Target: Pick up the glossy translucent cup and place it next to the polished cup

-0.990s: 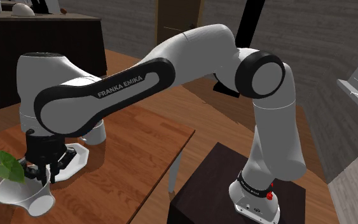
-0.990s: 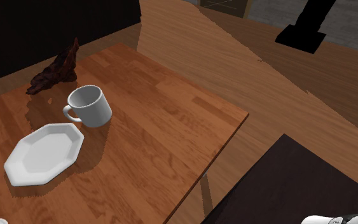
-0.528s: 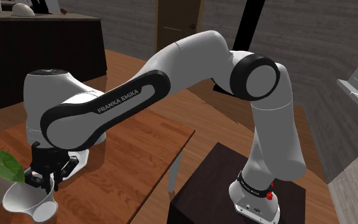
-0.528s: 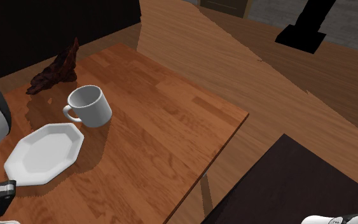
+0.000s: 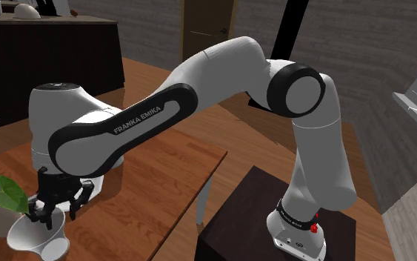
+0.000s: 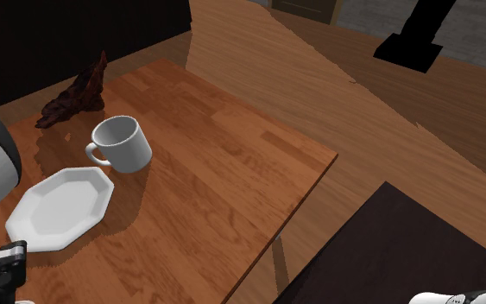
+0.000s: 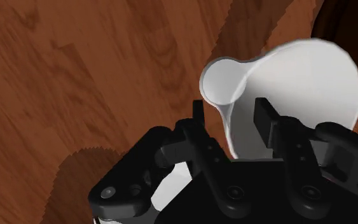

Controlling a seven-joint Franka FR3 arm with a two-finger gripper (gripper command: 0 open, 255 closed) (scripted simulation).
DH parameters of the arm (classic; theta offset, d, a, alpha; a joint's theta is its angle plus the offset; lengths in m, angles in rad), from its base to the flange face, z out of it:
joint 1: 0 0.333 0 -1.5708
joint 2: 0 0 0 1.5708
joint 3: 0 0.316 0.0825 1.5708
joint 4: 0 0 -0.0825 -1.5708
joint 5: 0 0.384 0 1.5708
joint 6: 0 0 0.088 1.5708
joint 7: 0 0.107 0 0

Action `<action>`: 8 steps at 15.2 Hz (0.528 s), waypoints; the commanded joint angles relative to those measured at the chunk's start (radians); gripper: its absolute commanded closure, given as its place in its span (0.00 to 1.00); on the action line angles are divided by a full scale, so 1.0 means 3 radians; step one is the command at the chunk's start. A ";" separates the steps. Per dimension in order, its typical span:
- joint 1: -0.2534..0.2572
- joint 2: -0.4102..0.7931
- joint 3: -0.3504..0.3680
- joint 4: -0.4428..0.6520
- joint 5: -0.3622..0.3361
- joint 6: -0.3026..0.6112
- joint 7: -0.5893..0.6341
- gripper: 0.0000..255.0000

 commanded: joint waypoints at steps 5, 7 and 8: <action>0.0000 0.0000 0.0000 0.0000 0.0000 0.0000 0.0000 0.00; -0.0047 -0.0131 0.0017 0.0027 0.0040 -0.0157 -0.0023 0.00; -0.0069 -0.0192 0.0024 0.0047 0.0059 -0.0238 -0.0034 0.00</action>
